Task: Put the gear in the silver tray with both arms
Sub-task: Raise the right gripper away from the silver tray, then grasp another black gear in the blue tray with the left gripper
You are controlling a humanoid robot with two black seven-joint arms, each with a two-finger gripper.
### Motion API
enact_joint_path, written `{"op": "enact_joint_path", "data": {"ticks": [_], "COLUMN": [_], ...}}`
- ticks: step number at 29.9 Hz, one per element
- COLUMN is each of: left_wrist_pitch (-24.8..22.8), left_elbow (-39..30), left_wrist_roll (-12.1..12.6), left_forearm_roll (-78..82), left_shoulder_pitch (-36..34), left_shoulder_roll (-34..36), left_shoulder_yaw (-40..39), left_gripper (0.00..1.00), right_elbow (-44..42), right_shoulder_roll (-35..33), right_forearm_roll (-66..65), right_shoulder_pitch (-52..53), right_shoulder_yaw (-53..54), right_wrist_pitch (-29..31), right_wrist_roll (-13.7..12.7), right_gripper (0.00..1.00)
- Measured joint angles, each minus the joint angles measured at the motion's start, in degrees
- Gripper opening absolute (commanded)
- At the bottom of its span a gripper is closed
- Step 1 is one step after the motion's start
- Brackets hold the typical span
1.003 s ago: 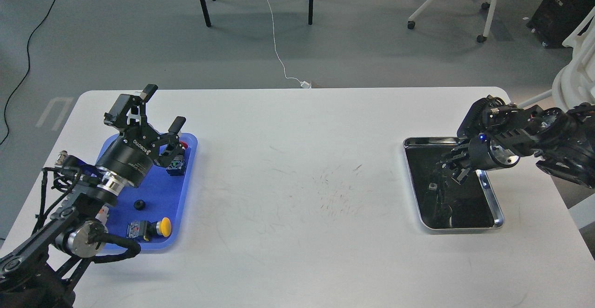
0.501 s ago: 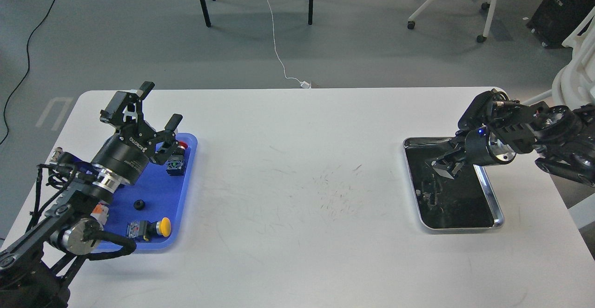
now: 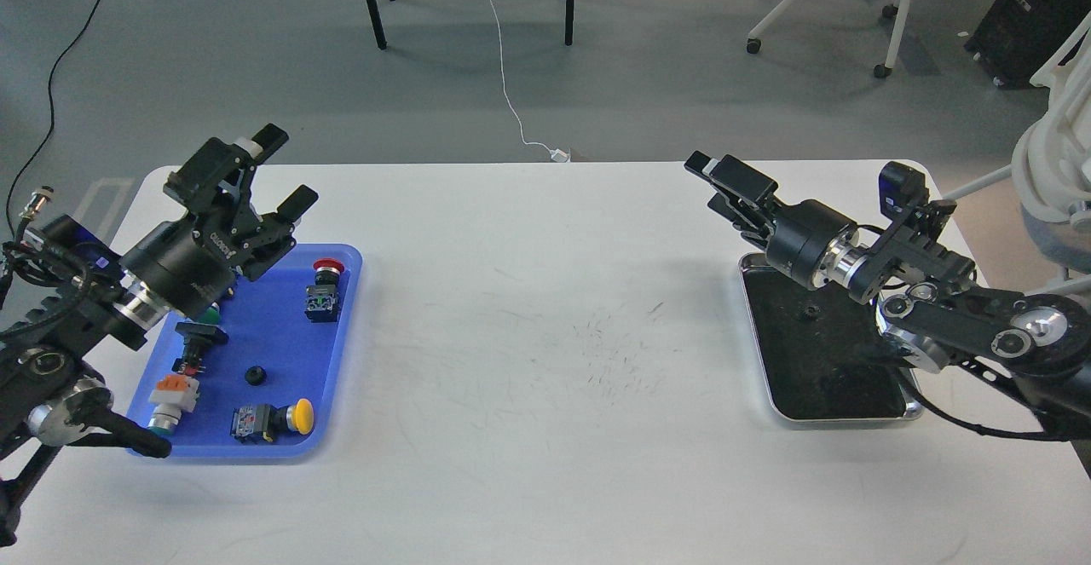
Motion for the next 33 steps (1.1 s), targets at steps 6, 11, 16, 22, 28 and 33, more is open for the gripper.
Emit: {"op": "enact_joint_path", "data": {"ticks": [6, 11, 16, 22, 28, 33], "left_wrist_pitch": [-3.46, -3.65, -3.15, -3.02, -3.03, -3.03], "left_elbow": [-3.26, -3.98, -2.43, -1.99, 0.35, 1.48], "left_wrist_roll": [-2.03, -2.13, -2.13, -2.09, -2.08, -2.08], "left_forearm_roll": [30.06, 50.60, 59.91, 61.62, 67.21, 67.68], "left_shoulder_pitch": [-0.75, -8.69, -18.06, -22.36, -22.68, -22.69], "left_shoulder_roll": [11.63, 20.61, 22.88, 22.06, 19.54, 18.23], "left_shoulder_yaw": [2.32, 12.54, 28.26, 36.45, 36.93, 36.99], "left_gripper": [0.98, 0.95, 0.82, 0.69, 0.64, 0.60], "right_elbow": [0.03, -0.02, -0.01, 0.03, 0.08, -0.22], "right_shoulder_roll": [3.93, 4.54, 4.77, 4.23, 4.07, 4.24], "right_forearm_roll": [9.16, 9.54, 9.47, 9.44, 9.43, 9.43], "right_shoulder_pitch": [-6.82, -7.71, -7.56, -7.48, -7.55, -7.36], "right_shoulder_yaw": [9.83, 9.89, 9.80, 9.82, 9.88, 9.97], "right_wrist_pitch": [1.22, 1.30, 1.32, 1.32, 1.31, 1.31], "right_wrist_roll": [0.00, 0.00, 0.00, 0.00, 0.00, 0.01], "right_gripper": [0.97, 0.97, 0.97, 0.97, 0.97, 0.97]}}
